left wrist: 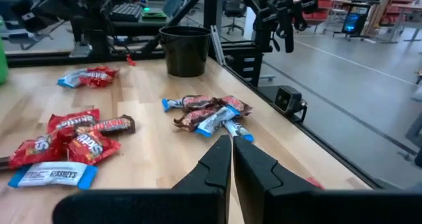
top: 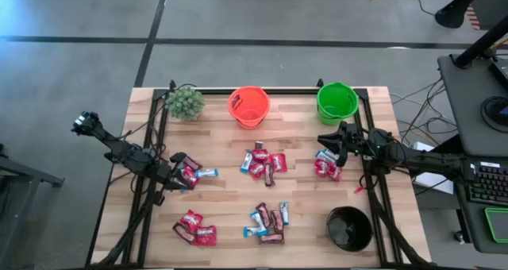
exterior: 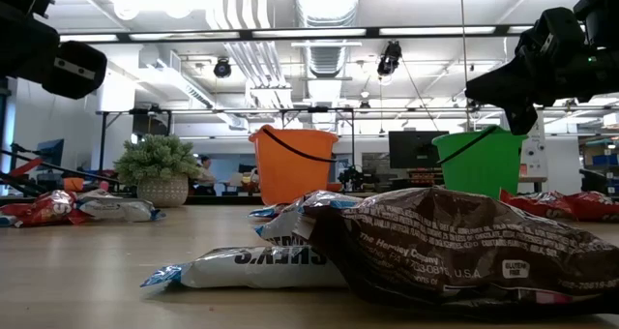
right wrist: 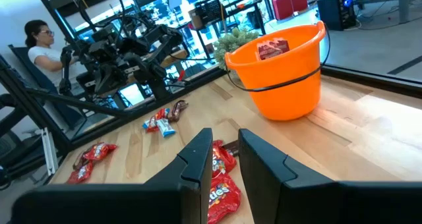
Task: Sort candy
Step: Put the white chocolate into the orange bucket
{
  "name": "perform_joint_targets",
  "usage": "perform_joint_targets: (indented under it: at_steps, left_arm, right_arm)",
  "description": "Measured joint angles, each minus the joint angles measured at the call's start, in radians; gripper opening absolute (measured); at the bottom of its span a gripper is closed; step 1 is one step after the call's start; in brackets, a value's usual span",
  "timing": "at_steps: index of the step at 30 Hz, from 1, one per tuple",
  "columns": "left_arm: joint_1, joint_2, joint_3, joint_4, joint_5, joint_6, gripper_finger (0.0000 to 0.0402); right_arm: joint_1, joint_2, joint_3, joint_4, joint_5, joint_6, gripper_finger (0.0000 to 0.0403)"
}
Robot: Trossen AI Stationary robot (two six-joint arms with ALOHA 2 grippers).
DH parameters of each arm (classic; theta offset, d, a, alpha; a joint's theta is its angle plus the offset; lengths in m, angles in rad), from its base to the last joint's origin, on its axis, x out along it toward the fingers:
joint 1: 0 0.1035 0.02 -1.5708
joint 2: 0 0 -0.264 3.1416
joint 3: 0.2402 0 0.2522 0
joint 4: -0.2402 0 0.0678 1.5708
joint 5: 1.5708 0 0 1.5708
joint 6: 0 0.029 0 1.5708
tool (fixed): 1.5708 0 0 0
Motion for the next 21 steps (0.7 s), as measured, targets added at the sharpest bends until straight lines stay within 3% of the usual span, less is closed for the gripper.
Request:
perform_joint_targets:
  at_steps: [5, 21]
  left_arm:
    - [0.000, 0.004, 0.000, 0.011, -0.017, -0.001, 0.0000]
    - [0.002, 0.009, 0.001, 0.236, -0.271, -0.027, 0.0000]
  right_arm:
    - [0.000, 0.000, 0.000, 0.000, 0.000, 0.000, 0.0066]
    - [0.000, 0.000, 0.000, 0.000, 0.000, 0.000, 0.0066]
